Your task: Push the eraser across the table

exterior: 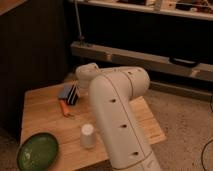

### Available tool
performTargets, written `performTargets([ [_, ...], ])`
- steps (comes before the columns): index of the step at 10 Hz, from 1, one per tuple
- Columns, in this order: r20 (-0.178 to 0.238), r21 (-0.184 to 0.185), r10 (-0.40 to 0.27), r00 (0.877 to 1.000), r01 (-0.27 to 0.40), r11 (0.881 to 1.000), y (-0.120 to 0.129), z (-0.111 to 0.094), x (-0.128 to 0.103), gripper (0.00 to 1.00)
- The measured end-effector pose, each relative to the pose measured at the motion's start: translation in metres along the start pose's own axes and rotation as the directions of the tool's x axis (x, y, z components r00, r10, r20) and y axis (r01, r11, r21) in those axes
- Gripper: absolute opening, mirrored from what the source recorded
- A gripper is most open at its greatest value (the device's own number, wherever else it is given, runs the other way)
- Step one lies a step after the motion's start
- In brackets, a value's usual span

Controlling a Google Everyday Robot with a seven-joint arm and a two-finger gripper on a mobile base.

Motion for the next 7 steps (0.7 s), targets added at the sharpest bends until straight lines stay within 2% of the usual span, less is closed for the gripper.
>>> performTargets([
  [3,0.038,0.010,-0.028,0.999,0.028,1.000,0.021,0.007,-0.034,0.06],
  [5,0.085,0.011,-0.029,0.996,0.028,1.000,0.020,-0.013,-0.050,0.06],
  [7,0.101,0.008,-0.043,0.994,0.043,0.999,0.024,-0.018,-0.061,0.06],
])
